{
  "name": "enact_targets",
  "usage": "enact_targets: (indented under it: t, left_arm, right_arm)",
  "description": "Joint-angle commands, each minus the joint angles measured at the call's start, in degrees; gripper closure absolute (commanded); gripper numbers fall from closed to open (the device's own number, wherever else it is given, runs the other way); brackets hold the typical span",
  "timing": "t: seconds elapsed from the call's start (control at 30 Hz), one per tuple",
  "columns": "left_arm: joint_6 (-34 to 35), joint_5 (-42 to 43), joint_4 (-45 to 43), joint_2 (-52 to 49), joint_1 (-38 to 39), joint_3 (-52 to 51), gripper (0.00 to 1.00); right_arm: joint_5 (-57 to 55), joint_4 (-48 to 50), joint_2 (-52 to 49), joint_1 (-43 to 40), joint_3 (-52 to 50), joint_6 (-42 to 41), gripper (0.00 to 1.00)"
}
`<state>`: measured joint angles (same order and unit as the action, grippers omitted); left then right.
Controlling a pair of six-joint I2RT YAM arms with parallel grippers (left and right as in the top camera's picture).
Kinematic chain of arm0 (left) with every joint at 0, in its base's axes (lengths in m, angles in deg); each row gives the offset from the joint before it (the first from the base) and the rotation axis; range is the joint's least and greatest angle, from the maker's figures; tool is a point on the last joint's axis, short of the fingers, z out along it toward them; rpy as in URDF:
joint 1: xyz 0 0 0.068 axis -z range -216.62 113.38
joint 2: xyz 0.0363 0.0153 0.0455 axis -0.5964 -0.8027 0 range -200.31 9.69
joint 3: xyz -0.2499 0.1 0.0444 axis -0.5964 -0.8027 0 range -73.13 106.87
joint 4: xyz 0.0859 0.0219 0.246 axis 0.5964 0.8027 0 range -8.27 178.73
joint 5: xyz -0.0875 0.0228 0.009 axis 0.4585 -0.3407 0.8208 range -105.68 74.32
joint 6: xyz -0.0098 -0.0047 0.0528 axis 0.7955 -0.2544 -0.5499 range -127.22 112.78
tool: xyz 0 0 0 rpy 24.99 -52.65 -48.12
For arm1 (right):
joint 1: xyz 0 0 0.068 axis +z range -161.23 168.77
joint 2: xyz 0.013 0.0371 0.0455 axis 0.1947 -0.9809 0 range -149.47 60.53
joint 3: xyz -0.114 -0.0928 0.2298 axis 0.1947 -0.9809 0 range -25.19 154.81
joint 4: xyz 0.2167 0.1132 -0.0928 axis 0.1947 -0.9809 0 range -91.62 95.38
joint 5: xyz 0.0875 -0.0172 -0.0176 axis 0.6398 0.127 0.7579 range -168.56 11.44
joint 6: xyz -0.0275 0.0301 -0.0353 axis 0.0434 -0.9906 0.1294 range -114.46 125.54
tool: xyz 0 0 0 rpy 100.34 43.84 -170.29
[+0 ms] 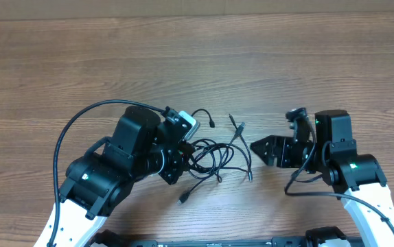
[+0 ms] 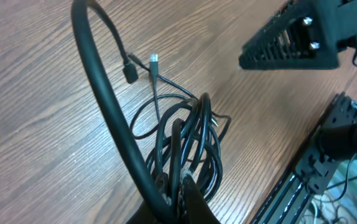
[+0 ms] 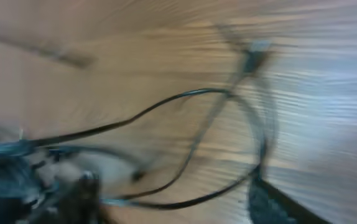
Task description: Untangle cables
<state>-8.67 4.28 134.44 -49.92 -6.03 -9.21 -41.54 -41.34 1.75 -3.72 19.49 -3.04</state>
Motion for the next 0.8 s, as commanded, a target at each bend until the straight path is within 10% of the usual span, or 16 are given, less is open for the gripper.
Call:
enact_targets:
  t: [0.0,0.5,0.77]
  left_arm:
    - [-6.4,6.3,-0.8,0.8,-0.5,1.6,0.96]
    - [-9.6,21.3,-9.9,0.6,-0.4,1.6,0.96]
    - [-5.6,25.1,-13.9,-3.8,0.2,1.6,0.89]
  right_arm:
    - [15.6,0.2,0.3,-0.1,0.7,15.8,0.21]
    - [34.6,-0.7,0.3,-0.1,0.7,30.1,0.27]
    - [34.6,-1.3,0.3,-0.1,0.7,30.1,0.73]
